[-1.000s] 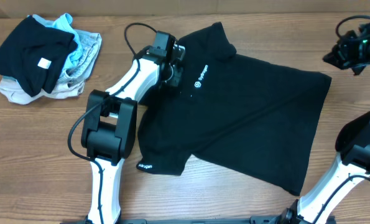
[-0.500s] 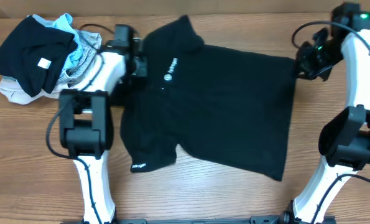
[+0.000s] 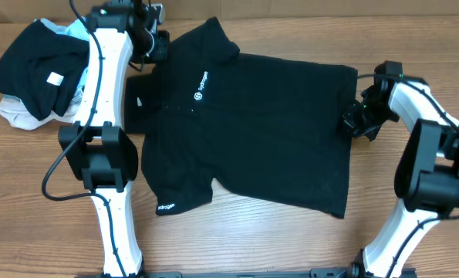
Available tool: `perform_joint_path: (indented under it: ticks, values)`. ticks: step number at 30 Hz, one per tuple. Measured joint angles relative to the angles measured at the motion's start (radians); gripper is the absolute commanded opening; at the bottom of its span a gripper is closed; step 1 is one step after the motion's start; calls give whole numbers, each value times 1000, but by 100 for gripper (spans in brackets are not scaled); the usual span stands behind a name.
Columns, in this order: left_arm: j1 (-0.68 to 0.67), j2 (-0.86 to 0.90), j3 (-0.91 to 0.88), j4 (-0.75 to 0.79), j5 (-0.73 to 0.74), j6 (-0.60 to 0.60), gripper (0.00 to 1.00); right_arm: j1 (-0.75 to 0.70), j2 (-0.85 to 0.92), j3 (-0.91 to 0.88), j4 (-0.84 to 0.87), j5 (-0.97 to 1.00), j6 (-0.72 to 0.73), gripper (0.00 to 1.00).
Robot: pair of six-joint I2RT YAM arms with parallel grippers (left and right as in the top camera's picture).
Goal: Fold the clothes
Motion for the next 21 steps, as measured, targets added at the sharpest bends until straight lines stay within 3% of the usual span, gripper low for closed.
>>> perform_joint_path:
  ticks: [10, 17, 21]
  values:
    - [2, 0, 342, -394, -1, 21, 8, -56, -45, -79, 209, 51, 130, 4]
    - [14, -50, 508, -422, -2, 6, 29, -227, 14, 18, 173, -31, -5, 8]
    - [17, -126, 515, -422, -2, -7, 31, -246, 26, 109, 21, -92, -97, 20]
